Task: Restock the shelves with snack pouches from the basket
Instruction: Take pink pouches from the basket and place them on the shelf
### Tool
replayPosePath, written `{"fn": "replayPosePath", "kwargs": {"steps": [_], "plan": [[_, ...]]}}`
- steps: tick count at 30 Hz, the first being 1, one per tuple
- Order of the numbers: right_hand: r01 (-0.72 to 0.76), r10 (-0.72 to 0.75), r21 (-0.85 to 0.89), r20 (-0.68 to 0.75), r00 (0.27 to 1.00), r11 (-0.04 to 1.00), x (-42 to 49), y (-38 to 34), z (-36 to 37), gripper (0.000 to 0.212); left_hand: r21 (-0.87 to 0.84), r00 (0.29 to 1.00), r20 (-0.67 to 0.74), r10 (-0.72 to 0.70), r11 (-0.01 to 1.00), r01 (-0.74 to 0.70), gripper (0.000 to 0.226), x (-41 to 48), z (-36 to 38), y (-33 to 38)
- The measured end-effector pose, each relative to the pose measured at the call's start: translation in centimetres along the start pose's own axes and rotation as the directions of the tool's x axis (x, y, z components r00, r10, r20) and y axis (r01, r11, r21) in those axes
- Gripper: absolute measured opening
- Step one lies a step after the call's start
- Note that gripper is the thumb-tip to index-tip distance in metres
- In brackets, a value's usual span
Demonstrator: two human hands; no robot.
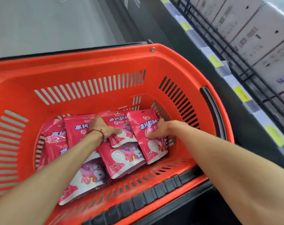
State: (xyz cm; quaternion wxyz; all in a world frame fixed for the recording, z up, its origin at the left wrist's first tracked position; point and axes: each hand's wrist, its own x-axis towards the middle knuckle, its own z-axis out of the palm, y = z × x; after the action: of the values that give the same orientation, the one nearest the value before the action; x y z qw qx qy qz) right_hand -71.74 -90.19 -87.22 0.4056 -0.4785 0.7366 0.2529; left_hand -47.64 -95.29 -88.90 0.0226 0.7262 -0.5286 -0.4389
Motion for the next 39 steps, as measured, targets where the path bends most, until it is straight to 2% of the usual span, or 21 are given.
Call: {"fn": "replayPosePath", "kwargs": {"steps": [2, 4, 6, 8, 10, 12, 15, 17, 19, 21, 23, 26, 29, 33, 39], "plan": [[-0.02, 0.019, 0.1, 0.014, 1.0, 0.995, 0.1, -0.1, -0.2, 0.143, -0.209, 0.997, 0.068, -0.032, 0.977, 0.046, 0.046, -0.2, -0.1, 0.2], [-0.031, 0.031, 0.19, 0.001, 1.0, 0.981, 0.4, -0.5, -0.2, 0.149, -0.379, 0.981, 0.189, -0.038, 0.919, 0.109, 0.027, -0.3, -0.2, 0.4], [0.004, 0.027, 0.267, -0.112, 0.993, 0.964, 1.2, -0.5, 0.0, 0.138, -0.459, 0.97, 0.243, -0.028, 0.877, 0.141, 0.03, -0.3, -0.2, 0.5], [0.017, 0.087, 0.451, -0.208, 0.974, 0.892, 2.6, 0.3, 0.1, 0.134, -0.48, 0.972, 0.235, -0.01, 0.868, 0.125, 0.035, -0.5, -0.3, 0.5], [0.045, 0.1, 0.587, -0.212, 0.972, 0.808, 3.2, 1.0, -0.3, 0.132, -0.477, 0.97, 0.244, 0.006, 0.872, 0.114, 0.042, -0.8, 0.0, 0.5], [0.067, 0.006, 0.622, -0.115, 0.993, 0.78, 2.5, 1.2, -0.7, 0.125, -0.504, 0.971, 0.237, 0.029, 0.858, 0.097, 0.046, -0.9, 0.2, 0.6], [0.024, -0.12, 0.627, 0.111, 0.987, 0.779, -0.5, 0.7, -0.6, 0.092, -0.538, 0.972, 0.23, 0.049, 0.839, 0.084, 0.052, -0.9, 1.4, 0.8], [0.043, -0.15, 0.6, 0.13, 0.98, 0.798, -2.5, 0.3, -0.7, 0.078, -0.533, 0.987, 0.139, 0.076, 0.846, 0.01, 0.043, -0.9, 2.1, 0.8], [0.095, -0.123, 0.624, 0.002, 0.992, 0.775, -2.9, 0.2, -0.9, 0.069, -0.534, 0.992, 0.066, 0.112, 0.844, -0.059, 0.04, -1.1, 2.2, 0.5], [0.175, -0.071, 0.684, -0.178, 0.982, 0.708, -3.3, 0.2, -1.3, 0.09, -0.532, 0.985, -0.005, 0.175, 0.833, -0.151, 0.039, -1.6, 1.6, 0.6], [0.287, -0.01, 0.723, -0.362, 0.932, 0.629, -3.2, 0.6, -1.5, 0.108, -0.527, 0.966, -0.061, 0.253, 0.814, -0.246, 0.041, -2.3, 0.6, 1.1], [0.466, 0.092, 0.641, -0.641, 0.762, 0.61, -6.4, 0.8, -1.7, 0.088, -0.487, 0.91, -0.169, 0.379, 0.771, -0.411, 0.043, -4.3, -0.9, 2.5], [0.601, 0.152, 0.534, -0.809, 0.568, 0.595, -10.1, 1.2, -1.7, 0.074, -0.439, 0.848, -0.28, 0.45, 0.726, -0.53, 0.042, -6.1, -1.9, 4.3], [0.73, 0.251, 0.486, -0.874, 0.416, 0.481, -13.0, 2.0, -1.9, 0.064, -0.398, 0.753, -0.367, 0.546, 0.64, -0.658, 0.034, -8.1, -3.1, 8.0], [0.816, 0.391, 0.432, -0.877, 0.28, 0.385, -16.8, 4.4, -3.3, 0.059, -0.408, 0.634, -0.411, 0.655, 0.49, -0.77, 0.034, -10.9, -3.4, 13.7]]}}
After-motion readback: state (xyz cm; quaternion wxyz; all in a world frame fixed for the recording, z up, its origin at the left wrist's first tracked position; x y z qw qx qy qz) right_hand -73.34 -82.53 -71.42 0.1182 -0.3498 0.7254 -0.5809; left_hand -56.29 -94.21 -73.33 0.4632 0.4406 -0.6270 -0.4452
